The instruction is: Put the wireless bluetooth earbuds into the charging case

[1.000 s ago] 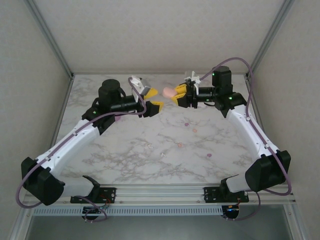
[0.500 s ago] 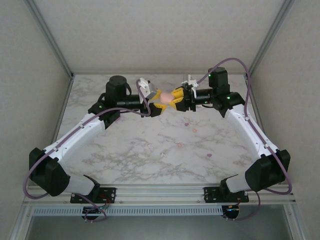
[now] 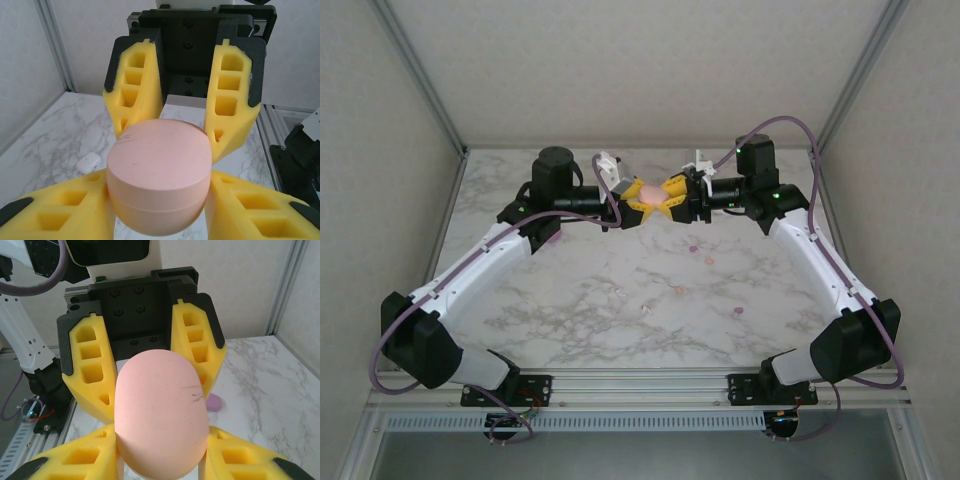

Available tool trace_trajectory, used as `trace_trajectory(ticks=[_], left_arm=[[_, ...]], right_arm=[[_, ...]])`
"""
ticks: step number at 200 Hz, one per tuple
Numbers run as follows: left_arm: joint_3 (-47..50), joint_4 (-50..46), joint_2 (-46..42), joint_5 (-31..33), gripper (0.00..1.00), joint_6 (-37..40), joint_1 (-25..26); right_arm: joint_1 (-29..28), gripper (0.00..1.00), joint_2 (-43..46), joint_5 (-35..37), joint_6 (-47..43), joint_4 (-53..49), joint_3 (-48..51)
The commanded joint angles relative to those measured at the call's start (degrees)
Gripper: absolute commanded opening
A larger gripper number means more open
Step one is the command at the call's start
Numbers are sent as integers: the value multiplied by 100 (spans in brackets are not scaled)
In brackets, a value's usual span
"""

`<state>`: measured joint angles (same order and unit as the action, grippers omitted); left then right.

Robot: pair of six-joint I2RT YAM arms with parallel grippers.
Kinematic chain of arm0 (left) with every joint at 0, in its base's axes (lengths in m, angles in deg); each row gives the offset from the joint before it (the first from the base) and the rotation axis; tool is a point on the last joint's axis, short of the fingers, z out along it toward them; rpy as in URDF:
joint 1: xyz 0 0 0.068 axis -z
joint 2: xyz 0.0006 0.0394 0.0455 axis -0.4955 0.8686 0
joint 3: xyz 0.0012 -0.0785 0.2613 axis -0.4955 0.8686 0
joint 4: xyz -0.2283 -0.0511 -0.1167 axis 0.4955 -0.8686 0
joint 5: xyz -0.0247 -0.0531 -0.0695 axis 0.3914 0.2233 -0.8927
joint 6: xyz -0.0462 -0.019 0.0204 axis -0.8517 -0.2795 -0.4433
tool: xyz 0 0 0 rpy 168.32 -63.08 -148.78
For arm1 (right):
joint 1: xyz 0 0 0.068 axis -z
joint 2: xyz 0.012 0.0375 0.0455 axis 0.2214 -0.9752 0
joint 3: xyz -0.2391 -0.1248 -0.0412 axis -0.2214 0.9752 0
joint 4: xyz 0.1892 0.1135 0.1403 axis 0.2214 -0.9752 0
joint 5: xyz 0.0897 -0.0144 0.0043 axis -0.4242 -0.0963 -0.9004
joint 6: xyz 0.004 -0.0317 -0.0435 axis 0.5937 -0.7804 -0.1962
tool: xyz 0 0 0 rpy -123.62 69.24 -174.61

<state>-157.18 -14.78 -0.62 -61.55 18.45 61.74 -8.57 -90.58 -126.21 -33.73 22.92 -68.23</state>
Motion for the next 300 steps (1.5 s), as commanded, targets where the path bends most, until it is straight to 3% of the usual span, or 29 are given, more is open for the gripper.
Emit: trace_trajectory(ticks=[1,89,150,197,264,300], left_arm=[[-206,38,31,-204,44,-91,-10],[-294,-6,103,-299,45,-203,-4],[-264,-68,78,-257,30,-117,-4],[58,198,-96,-169,23,-105,0],[92,220,-160,-180,20,-43,-4],[157,321,-173,-161,20,-146,5]], right_arm=[[-65,36,64,-71,-81,186,-9],[-78,38,184,145,98,602,229],[-73,42,199,255,323,624,195],[65,52,148,484,1271,564,162],[255,58,9,575,2114,418,-101],[260,62,-79,1139,2679,470,-260]])
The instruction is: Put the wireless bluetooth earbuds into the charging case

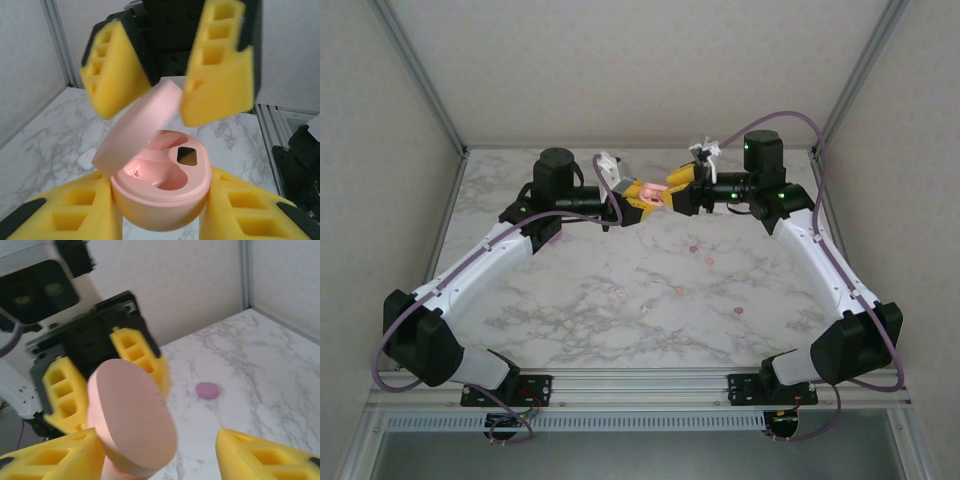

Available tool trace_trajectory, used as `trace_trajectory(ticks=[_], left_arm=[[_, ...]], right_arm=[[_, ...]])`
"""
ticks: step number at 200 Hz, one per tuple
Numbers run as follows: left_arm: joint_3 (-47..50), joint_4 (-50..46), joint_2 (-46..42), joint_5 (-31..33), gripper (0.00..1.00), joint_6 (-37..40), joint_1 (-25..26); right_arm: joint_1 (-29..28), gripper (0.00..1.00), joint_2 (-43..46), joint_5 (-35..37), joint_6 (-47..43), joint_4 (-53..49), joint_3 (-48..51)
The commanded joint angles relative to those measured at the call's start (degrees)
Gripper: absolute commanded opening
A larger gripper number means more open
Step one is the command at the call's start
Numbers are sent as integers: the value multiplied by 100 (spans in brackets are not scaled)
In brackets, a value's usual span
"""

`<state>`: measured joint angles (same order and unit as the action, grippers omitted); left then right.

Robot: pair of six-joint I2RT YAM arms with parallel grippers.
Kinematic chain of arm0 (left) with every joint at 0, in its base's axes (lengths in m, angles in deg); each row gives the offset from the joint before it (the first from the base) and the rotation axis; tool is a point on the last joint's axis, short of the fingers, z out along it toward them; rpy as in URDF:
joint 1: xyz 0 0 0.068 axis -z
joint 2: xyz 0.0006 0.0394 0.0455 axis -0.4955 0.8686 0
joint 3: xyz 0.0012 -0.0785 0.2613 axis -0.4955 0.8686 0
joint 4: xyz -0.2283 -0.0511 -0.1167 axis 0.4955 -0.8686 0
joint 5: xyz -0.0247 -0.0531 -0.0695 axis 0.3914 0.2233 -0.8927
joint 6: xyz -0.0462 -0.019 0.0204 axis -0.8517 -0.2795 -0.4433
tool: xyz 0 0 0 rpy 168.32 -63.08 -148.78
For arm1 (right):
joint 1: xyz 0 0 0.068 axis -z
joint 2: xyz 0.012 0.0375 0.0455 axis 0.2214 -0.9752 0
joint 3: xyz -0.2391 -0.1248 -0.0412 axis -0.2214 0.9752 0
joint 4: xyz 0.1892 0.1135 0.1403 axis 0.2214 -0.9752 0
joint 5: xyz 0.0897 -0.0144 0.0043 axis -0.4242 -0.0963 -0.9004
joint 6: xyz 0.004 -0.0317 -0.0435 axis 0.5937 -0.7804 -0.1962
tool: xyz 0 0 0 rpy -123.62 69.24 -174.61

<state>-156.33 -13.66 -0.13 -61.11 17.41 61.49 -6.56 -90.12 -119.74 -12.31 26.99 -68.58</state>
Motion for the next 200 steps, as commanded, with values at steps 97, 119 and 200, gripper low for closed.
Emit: trace_trajectory(ticks=[97,119,200], left_arm=[[890,1738,-252,650,20,-1194,46],[1119,2187,-273,815,20,-1460,38],[1656,2536,-772,1400,19,-1618,30]], right_arm=[[63,77,555,1395,1405,703,-86],[114,86,1021,2808,1714,819,326],[1394,57,-102,3974,3117,-1646,633]])
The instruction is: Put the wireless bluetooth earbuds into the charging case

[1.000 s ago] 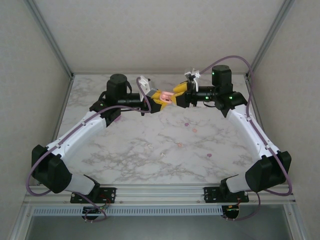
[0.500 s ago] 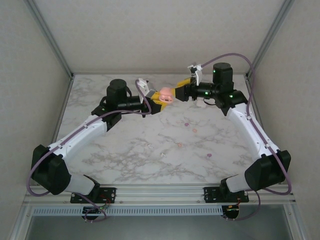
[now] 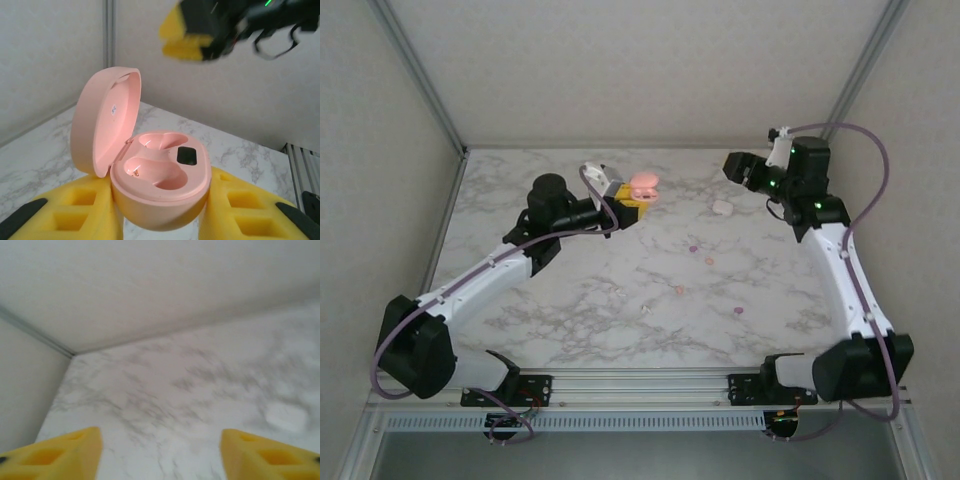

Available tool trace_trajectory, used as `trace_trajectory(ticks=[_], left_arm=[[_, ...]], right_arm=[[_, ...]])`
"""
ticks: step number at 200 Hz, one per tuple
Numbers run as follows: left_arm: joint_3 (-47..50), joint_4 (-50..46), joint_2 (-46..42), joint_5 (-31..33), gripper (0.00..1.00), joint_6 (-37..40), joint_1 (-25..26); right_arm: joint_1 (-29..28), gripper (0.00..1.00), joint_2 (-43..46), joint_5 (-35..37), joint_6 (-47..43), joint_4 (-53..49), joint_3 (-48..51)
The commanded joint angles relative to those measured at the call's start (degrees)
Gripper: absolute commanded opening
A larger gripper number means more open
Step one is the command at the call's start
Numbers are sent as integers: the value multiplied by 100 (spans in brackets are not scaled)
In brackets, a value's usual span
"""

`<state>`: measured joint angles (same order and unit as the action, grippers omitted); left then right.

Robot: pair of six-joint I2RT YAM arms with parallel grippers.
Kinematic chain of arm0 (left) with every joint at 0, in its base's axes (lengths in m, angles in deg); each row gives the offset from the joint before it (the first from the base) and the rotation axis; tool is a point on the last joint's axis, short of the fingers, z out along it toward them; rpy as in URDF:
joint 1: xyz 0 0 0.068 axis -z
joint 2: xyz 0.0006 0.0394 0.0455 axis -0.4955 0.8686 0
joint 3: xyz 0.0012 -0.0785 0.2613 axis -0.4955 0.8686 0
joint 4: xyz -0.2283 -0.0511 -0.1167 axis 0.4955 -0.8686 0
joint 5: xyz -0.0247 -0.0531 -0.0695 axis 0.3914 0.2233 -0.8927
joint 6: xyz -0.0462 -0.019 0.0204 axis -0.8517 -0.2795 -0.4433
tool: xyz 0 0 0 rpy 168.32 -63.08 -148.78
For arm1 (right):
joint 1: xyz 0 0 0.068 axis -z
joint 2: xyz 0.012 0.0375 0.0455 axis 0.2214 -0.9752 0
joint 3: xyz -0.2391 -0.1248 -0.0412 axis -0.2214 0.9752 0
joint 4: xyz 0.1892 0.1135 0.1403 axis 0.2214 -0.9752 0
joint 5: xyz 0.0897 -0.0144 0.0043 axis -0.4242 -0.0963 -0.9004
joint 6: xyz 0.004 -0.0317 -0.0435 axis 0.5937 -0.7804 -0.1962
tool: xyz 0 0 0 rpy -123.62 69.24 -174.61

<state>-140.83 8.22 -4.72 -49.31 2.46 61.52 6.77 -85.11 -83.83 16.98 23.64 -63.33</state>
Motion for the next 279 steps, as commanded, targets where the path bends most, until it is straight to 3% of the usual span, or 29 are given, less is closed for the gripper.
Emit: trace_trajectory(ticks=[1,36,66,133,279], left_arm=[[113,348,-321,227,19,-123,27],[204,261,-495,335,19,-114,27],[241,227,-566,365,19,-109,28],[200,55,-635,387,19,47,27],[198,-99,-694,418,19,123,31]], right_arm=[[59,56,-638,380,168,-1353,100],[-11,34,-1903,-68,-314,-2299,-106],[-293,35,-2423,361,-508,-2505,-56],[-555,38,-3105,447,-589,-2403,-178],[-619,36,-3695,397,-774,-2448,-398]])
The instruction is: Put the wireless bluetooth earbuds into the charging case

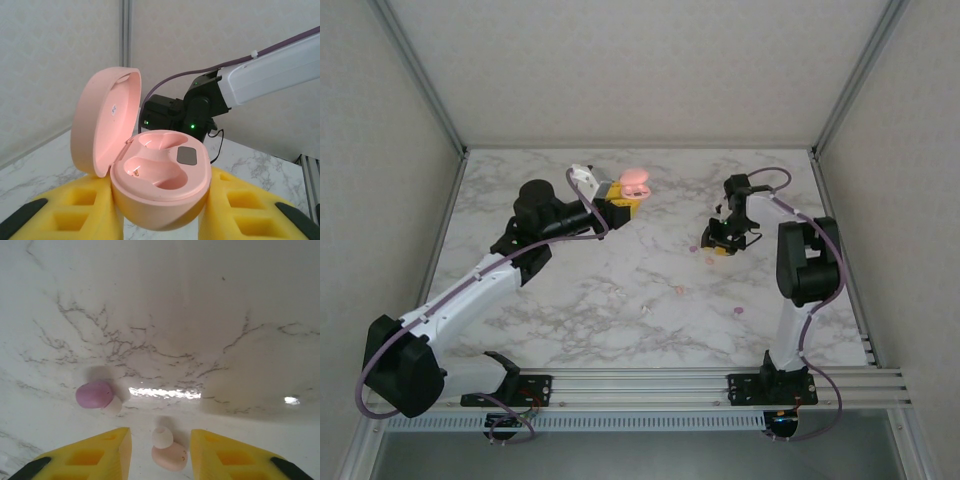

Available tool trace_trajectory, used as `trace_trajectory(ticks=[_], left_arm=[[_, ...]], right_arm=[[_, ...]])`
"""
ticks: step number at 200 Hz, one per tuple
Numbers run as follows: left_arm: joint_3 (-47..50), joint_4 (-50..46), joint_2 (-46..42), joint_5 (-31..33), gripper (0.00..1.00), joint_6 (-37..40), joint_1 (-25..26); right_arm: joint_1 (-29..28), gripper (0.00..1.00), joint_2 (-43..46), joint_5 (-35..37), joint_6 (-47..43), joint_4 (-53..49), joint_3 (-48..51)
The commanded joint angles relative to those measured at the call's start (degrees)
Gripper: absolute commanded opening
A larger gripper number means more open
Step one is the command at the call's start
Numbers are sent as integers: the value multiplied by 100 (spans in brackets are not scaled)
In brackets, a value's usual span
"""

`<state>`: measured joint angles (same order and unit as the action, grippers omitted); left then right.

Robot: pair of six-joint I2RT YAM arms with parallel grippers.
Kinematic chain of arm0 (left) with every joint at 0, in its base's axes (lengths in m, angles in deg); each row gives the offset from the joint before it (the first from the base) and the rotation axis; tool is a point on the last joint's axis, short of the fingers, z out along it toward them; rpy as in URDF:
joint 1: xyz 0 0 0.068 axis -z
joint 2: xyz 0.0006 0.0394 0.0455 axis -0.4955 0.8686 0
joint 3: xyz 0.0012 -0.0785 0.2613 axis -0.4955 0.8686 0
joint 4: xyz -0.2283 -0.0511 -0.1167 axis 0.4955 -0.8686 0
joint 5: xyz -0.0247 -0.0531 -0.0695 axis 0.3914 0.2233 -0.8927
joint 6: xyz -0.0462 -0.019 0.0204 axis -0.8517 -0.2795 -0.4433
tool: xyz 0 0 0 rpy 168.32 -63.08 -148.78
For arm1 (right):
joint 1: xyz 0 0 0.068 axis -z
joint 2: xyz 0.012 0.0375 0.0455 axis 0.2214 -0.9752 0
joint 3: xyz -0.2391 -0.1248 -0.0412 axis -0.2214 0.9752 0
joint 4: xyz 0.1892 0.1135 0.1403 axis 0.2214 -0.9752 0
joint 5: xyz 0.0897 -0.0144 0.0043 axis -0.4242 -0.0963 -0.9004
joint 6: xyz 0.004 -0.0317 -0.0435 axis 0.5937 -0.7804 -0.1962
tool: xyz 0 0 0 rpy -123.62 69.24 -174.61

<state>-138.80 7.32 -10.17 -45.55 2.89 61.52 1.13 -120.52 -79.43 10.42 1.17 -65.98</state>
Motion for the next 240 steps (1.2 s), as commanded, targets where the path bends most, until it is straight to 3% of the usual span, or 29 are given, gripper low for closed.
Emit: trace_trajectory(ticks=[1,240], left_arm=[[-6,-10,-148,42,19,79,29],[-141,-2,-110,-46,19,49,47]], right_arm=[[-60,36,-160,-39,-119,-202,-135],[-574,35,-270,-392,-1285,-554,-444]])
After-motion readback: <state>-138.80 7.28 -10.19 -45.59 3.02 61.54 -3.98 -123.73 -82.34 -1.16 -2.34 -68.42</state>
